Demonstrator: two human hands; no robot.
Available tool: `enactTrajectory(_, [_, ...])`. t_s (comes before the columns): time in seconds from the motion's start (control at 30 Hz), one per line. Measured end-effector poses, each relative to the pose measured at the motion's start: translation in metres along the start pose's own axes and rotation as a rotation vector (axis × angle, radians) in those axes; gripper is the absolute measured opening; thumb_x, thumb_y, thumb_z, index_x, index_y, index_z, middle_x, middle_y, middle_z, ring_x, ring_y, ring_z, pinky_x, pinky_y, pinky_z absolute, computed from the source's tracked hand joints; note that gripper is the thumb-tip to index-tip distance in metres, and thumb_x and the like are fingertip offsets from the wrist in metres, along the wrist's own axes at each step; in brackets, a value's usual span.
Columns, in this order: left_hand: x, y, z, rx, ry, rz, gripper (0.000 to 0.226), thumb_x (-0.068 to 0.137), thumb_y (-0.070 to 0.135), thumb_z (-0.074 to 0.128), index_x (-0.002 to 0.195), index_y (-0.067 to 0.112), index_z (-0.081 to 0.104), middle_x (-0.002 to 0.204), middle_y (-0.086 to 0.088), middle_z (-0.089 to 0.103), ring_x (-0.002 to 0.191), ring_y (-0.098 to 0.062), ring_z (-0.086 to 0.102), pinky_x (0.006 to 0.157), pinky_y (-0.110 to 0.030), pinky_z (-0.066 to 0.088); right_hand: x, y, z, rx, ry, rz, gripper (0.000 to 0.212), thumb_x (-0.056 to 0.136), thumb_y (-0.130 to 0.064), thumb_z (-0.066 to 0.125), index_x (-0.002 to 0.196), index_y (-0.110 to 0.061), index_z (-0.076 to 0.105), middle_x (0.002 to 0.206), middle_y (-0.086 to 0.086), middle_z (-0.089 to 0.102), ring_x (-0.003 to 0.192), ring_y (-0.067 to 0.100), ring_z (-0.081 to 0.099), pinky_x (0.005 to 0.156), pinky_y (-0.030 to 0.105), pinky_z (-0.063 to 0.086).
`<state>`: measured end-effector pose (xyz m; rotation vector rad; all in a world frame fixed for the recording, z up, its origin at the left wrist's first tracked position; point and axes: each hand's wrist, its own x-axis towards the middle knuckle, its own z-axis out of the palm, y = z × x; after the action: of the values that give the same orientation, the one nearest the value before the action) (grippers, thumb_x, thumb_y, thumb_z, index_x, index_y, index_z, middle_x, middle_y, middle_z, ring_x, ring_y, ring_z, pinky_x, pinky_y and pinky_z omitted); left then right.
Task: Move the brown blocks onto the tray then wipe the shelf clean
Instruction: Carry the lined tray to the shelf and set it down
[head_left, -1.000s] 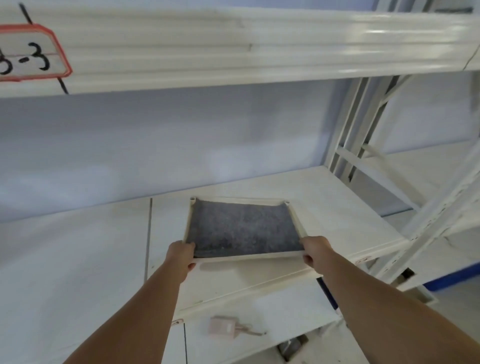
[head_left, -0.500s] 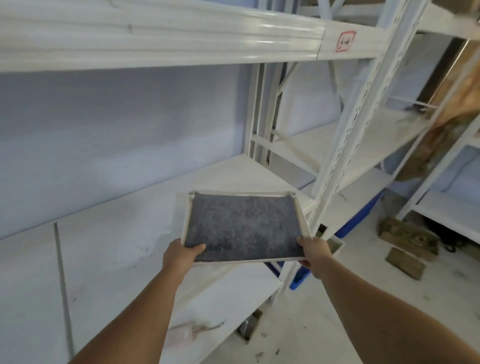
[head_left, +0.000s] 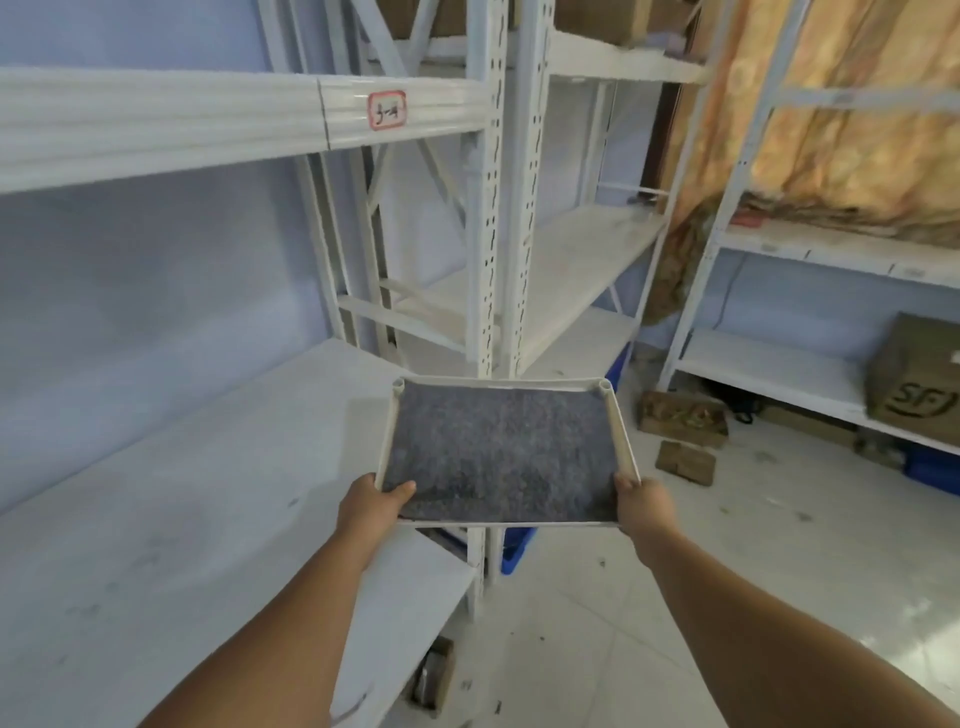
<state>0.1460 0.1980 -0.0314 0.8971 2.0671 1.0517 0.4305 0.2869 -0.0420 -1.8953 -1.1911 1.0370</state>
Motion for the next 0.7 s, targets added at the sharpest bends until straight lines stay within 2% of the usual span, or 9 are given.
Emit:
enactTrajectory(0.1, [-0.011, 0.026, 0.042, 0.019, -0.037, 0.021, 0.037, 0.087, 0.028, 0.062, 0.113, 0.002, 0.059, 0.102, -0.011, 0.065, 0.096, -0.032, 0.061, 0.081, -0.034, 0.048, 0.021, 0.018, -0.039, 0.023, 0.046, 0.025, 0.034, 0.097, -0.026, 0.048, 0.106, 0.004, 0.061, 0.085, 0.017, 0.058, 0.078, 0.031, 0.056, 0.068, 0.034, 0.041])
enactTrajectory(0.13, [-0.015, 0.035, 0.055, 0.030, -0.047, 0.032, 0.038, 0.088, 0.028, 0.061, 0.115, 0.002, 0.058, 0.104, -0.011, 0.064, 0.098, -0.032, 0.060, 0.083, -0.034, 0.047, 0.028, 0.024, -0.052, 0.038, 0.061, 0.035, 0.035, 0.096, -0.027, 0.049, 0.103, 0.004, 0.063, 0.086, 0.019, 0.059, 0.080, 0.033, 0.057, 0.069, 0.036, 0.043])
enactTrajectory(0.2, [-0.021, 0.053, 0.084, 0.056, -0.063, 0.064, 0.042, 0.086, 0.029, 0.061, 0.121, 0.006, 0.057, 0.113, -0.012, 0.065, 0.103, -0.032, 0.060, 0.090, -0.037, 0.048, 0.045, 0.038, -0.078, 0.062, 0.091, 0.054, 0.037, 0.095, -0.028, 0.051, 0.100, 0.006, 0.064, 0.084, 0.020, 0.060, 0.079, 0.033, 0.058, 0.069, 0.037, 0.044])
enactTrajectory(0.3, [-0.030, 0.086, 0.128, 0.097, -0.079, 0.081, 0.044, 0.087, 0.028, 0.060, 0.124, 0.005, 0.054, 0.120, -0.013, 0.062, 0.106, -0.032, 0.057, 0.086, -0.034, 0.046, 0.071, 0.057, -0.118, 0.093, 0.134, 0.084, 0.037, 0.094, -0.027, 0.051, 0.099, 0.008, 0.065, 0.083, 0.020, 0.060, 0.080, 0.034, 0.058, 0.073, 0.040, 0.047])
enactTrajectory(0.4, [-0.041, 0.121, 0.176, 0.149, -0.113, 0.097, 0.047, 0.089, 0.030, 0.057, 0.126, 0.002, 0.051, 0.123, -0.014, 0.059, 0.110, -0.035, 0.056, 0.090, -0.037, 0.047, 0.090, 0.069, -0.164, 0.104, 0.178, 0.111, 0.033, 0.094, -0.025, 0.050, 0.096, 0.004, 0.063, 0.086, 0.020, 0.058, 0.084, 0.035, 0.058, 0.076, 0.040, 0.045])
enactTrajectory(0.53, [-0.053, 0.157, 0.238, 0.185, -0.159, 0.125, 0.048, 0.090, 0.031, 0.056, 0.128, 0.002, 0.050, 0.125, -0.018, 0.058, 0.111, -0.036, 0.056, 0.092, -0.038, 0.047, 0.112, 0.086, -0.228, 0.105, 0.232, 0.134, 0.032, 0.093, -0.021, 0.048, 0.099, 0.005, 0.065, 0.085, 0.020, 0.058, 0.080, 0.033, 0.054, 0.071, 0.035, 0.041])
enactTrajectory(0.63, [-0.062, 0.182, 0.283, 0.195, -0.192, 0.156, 0.046, 0.090, 0.030, 0.054, 0.124, 0.000, 0.052, 0.118, -0.017, 0.061, 0.104, -0.034, 0.058, 0.088, -0.040, 0.049, 0.126, 0.095, -0.274, 0.106, 0.273, 0.148, 0.030, 0.092, -0.021, 0.048, 0.100, 0.002, 0.065, 0.085, 0.019, 0.057, 0.080, 0.033, 0.052, 0.071, 0.033, 0.040])
enactTrajectory(0.7, [-0.069, 0.200, 0.310, 0.180, -0.205, 0.181, 0.036, 0.091, 0.024, 0.051, 0.117, -0.001, 0.055, 0.103, -0.014, 0.062, 0.089, -0.029, 0.057, 0.075, -0.035, 0.046, 0.135, 0.098, -0.303, 0.142, 0.298, 0.152, 0.024, 0.088, -0.019, 0.051, 0.094, 0.000, 0.065, 0.077, 0.017, 0.058, 0.078, 0.033, 0.054, 0.070, 0.035, 0.043])
